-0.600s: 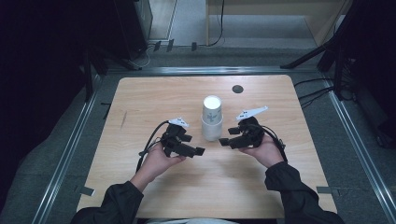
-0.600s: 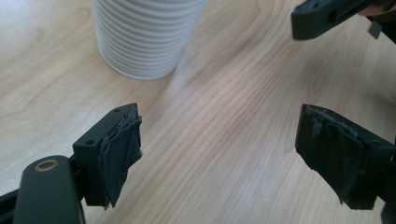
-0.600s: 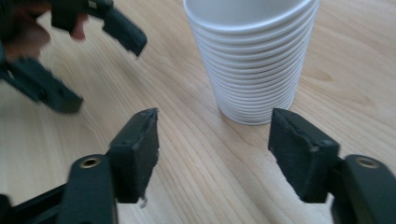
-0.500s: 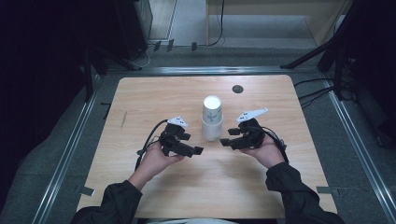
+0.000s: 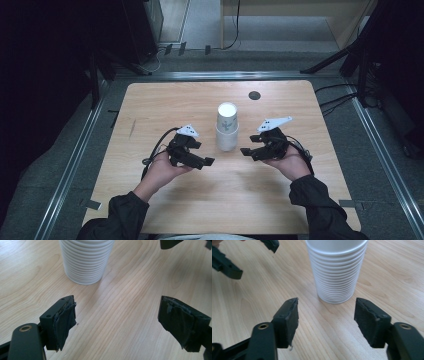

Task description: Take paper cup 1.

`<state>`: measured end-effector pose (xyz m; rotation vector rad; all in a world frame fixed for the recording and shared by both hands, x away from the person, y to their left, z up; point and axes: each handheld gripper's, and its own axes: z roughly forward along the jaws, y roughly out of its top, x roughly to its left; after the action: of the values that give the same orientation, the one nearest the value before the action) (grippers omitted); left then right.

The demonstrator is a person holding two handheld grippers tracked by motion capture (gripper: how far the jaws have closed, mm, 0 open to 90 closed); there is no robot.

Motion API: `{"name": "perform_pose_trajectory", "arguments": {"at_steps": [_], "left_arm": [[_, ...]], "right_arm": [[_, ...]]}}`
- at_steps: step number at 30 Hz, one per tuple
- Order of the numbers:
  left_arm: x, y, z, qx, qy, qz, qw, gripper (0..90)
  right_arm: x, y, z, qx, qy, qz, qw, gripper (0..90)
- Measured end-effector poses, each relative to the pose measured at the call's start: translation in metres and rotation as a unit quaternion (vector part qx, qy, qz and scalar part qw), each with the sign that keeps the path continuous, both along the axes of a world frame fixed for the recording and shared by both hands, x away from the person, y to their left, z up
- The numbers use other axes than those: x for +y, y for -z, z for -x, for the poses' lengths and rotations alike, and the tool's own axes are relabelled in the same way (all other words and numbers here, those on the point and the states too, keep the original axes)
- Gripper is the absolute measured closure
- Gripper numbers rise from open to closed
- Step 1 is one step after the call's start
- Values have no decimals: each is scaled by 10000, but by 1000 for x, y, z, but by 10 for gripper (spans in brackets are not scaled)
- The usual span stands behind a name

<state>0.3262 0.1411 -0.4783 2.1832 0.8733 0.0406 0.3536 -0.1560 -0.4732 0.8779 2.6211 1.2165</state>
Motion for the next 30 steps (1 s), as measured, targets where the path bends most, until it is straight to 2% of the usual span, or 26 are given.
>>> {"name": "perform_pose_trajectory", "arguments": {"at_steps": [4, 6, 7, 8, 12, 19, 23, 25, 30], "left_arm": [[1, 0, -2, -37, -32, 28, 10000, 148], [4, 1, -4, 14, -59, 9, 10000, 148], [4, 1, -4, 14, -59, 9, 10000, 148], [4, 2, -4, 14, -49, -53, 10000, 149], [5, 1, -4, -48, -30, -162, 9999, 152], [5, -1, -3, -54, 14, -175, 9998, 152], [7, -3, -2, -61, 25, -113, 9999, 152], [10, -4, -1, -56, -28, -51, 10000, 152], [14, -5, 1, -54, -82, -62, 9999, 152]], "right_arm": [[-1, -2, -4, 226, 17, -116, 9997, 382], [-2, -4, -6, 311, -45, -126, 9994, 391], [-2, -4, -6, 311, -45, -126, 9994, 391], [-2, -5, -6, 219, -107, -10, 9997, 386], [-3, -8, -6, 273, -204, -26, 9994, 385], [-3, -14, -7, 212, -289, 57, 9993, 382], [-2, -17, -8, 170, -350, 92, 9992, 375], [-1, -20, -9, 104, -397, 132, 9991, 363], [1, -27, -13, 61, -473, 161, 9987, 360]]}}
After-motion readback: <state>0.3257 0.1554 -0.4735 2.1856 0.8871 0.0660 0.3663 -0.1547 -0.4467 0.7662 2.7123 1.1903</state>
